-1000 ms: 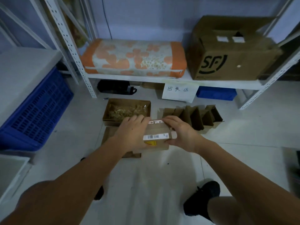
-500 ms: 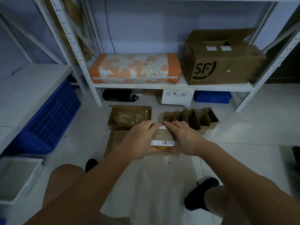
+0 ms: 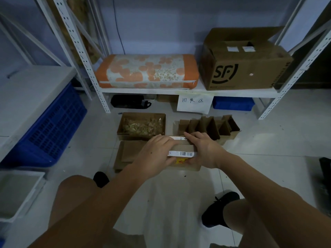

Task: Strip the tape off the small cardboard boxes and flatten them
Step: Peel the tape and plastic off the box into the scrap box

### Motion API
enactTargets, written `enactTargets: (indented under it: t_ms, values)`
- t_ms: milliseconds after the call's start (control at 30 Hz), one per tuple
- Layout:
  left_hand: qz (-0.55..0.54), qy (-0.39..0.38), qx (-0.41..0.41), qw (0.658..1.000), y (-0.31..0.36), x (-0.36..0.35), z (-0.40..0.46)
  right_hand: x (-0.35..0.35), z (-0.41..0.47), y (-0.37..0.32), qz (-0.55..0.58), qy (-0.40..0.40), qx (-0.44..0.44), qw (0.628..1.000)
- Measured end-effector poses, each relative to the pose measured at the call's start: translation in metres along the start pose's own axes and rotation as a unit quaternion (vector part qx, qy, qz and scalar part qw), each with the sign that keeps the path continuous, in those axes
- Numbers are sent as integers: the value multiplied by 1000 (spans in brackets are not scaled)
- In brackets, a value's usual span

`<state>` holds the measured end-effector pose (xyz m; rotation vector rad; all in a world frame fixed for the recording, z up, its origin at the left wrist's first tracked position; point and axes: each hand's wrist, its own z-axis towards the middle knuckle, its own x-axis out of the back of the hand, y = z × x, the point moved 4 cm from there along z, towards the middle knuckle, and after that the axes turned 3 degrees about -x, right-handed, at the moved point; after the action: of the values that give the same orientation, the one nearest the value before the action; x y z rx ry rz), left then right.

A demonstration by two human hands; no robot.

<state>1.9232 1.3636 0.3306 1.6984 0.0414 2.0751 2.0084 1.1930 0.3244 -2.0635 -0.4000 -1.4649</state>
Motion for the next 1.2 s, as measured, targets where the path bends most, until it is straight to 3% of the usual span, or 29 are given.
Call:
enactTargets:
  t_ms: [300, 500, 700, 967, 1200]
  values:
    - [-77, 25, 68, 994, -8, 7, -10, 1, 7, -8, 16, 32, 30, 999]
    - [-26, -25, 20, 999, -29, 13, -8, 8, 6, -10, 43, 18, 44, 998]
    - [-80, -29, 45, 995, -37, 16, -10, 16, 3, -15, 7, 26, 62, 998]
    - [-111, 6, 88, 990, -42, 25, -11, 26, -22, -31, -59, 194, 136, 970]
    - [-139, 18, 91, 986, -40, 36, -5, 25, -42, -26, -66, 367, 213, 903]
